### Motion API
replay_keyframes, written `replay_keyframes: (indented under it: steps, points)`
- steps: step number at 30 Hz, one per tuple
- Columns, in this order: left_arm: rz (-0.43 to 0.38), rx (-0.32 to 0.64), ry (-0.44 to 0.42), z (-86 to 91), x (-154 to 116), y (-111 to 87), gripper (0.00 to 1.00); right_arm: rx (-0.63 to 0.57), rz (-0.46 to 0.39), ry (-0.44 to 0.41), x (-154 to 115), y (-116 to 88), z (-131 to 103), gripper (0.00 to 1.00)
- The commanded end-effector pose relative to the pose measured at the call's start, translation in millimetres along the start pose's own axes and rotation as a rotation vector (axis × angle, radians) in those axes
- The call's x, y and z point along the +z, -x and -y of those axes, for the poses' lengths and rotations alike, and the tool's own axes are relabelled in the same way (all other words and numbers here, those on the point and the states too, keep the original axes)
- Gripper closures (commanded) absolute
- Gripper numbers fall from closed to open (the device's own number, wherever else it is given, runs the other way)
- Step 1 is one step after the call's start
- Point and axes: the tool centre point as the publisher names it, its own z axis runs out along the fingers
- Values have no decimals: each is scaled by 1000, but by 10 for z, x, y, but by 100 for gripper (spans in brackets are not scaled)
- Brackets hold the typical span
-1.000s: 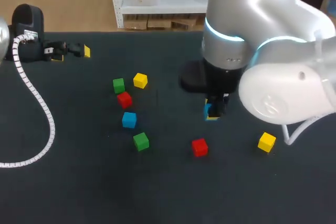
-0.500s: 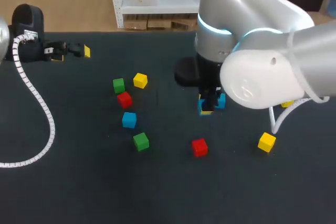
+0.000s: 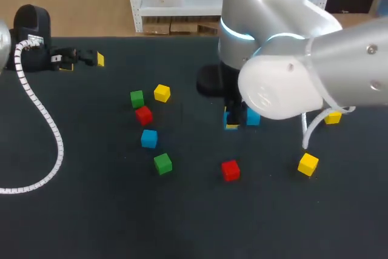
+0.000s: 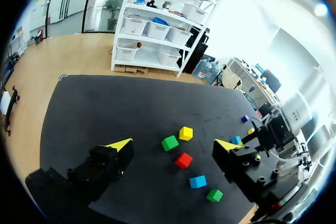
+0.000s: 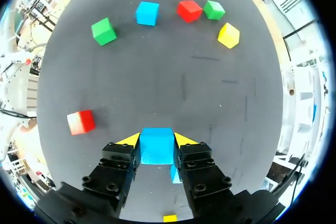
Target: Place the blue cubes, place green cubes on the blue cubes, place the yellow cubes on the green cubes, then place the red cubes on the yellow cubes, and place purple cube on the red cubes.
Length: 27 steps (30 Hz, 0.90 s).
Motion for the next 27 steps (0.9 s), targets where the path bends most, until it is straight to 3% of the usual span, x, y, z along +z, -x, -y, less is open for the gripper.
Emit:
replay_keyframes:
  steps: [1, 27]
  points:
    - [7, 2, -11, -24, 2, -12, 0, 17, -9, 18, 63, 18, 147, 100]
    - [7, 2, -11, -24, 2, -12, 0, 112, -38, 40, 206, -163, 407, 100]
